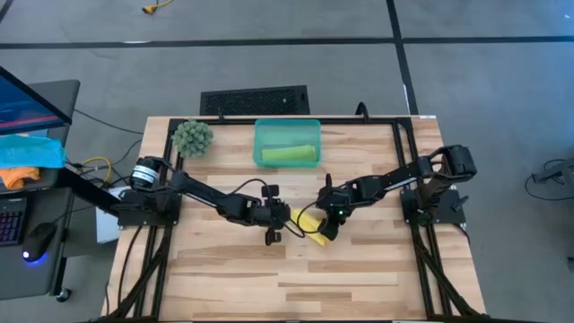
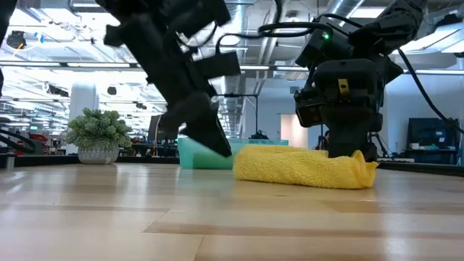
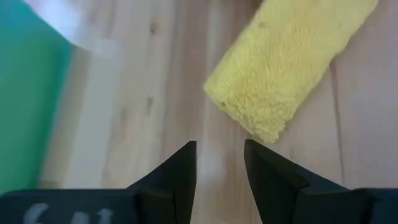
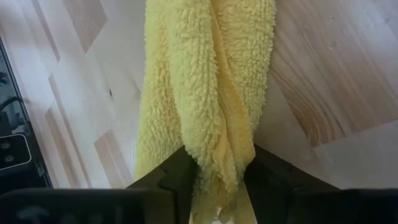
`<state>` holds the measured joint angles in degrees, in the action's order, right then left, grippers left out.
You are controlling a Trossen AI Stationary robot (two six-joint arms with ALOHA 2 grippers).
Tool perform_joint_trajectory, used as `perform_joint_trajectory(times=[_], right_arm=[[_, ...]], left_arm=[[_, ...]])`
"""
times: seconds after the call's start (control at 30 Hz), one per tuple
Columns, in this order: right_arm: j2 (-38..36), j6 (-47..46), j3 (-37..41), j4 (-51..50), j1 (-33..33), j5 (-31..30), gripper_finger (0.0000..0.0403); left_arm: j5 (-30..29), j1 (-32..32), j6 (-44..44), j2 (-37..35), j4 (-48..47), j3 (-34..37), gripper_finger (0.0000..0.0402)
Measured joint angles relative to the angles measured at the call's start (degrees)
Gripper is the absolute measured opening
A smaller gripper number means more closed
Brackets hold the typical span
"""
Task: Roll microfiber towels into tight, uniform cylinder then place into a basket
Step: Roll the yellow microfiber cloth
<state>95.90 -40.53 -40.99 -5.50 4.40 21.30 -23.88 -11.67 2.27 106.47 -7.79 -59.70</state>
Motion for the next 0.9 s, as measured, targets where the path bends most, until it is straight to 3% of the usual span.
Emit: perform_joint_trajectory(times=[0.17, 0.33, 0.43, 0.9], right_arm=[[0.0, 0.0, 0.0, -0.09, 0.0, -0.15, 0.0139], [0.0, 0.01, 0.0, -0.17, -0.02, -0.22, 0.012], [0.0, 0.01, 0.01, -0.15, -0.02, -0.21, 0.0115], [0.0, -0.13, 0.09, 0.3, 0.05, 0.23, 0.0113]], left_arm=[[-1.73, -2.64, -0.39, -2.42, 2.87, -0.01, 0.0127], [10.59, -4.21, -7.29, -0.38, 20.22, 0.78, 0.0127], [11.69, -3.71, -8.57, 1.77, 23.9, 1.29, 0.0127], [14.0, 2.84, -6.81, 8.53, 27.95, 1.88, 0.0127]])
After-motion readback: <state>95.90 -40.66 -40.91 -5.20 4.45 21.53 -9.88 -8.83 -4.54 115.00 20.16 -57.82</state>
